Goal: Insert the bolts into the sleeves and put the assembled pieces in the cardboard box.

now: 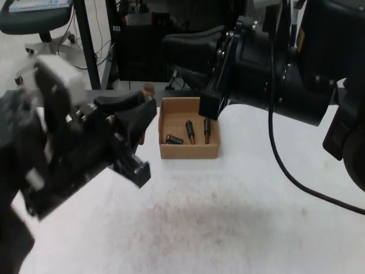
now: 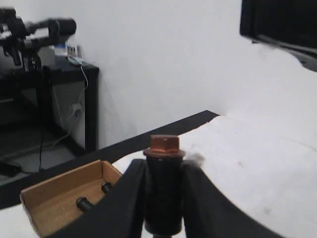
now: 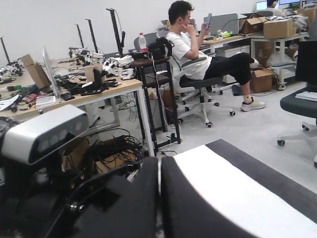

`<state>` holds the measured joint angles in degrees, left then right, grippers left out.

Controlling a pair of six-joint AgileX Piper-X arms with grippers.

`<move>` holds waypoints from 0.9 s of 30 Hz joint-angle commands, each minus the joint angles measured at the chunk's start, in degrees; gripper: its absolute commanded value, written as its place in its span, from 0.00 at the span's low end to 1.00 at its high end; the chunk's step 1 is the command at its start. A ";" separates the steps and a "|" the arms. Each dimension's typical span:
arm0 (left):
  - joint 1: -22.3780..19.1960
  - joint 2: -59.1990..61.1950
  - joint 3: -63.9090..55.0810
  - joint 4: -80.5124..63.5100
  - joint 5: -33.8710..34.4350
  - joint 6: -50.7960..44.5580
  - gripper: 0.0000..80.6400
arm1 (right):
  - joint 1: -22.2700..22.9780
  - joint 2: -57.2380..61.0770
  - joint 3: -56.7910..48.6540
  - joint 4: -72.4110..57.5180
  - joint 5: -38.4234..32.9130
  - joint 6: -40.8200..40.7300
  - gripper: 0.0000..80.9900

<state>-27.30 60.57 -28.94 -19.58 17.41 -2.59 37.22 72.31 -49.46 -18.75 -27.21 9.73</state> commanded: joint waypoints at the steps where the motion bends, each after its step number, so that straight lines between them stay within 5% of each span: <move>1: 0.18 1.78 -5.02 6.03 -0.56 0.10 0.00 | -1.14 -1.21 -0.08 2.52 1.09 1.65 0.01; 11: 2.60 31.17 -38.42 34.53 4.18 -0.02 0.00 | -5.46 -10.54 -0.08 26.12 13.80 3.17 0.01; 20: 2.58 55.69 -66.47 48.12 3.95 -0.44 0.00 | -12.52 -19.09 -0.08 44.72 13.85 3.17 0.01; 27: 2.58 66.81 -79.91 54.77 1.04 -0.84 0.00 | -13.39 -21.16 -0.08 49.32 13.57 3.17 0.01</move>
<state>-24.85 125.83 -104.21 32.79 19.20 -3.07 24.01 51.75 -49.46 30.42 -13.64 12.49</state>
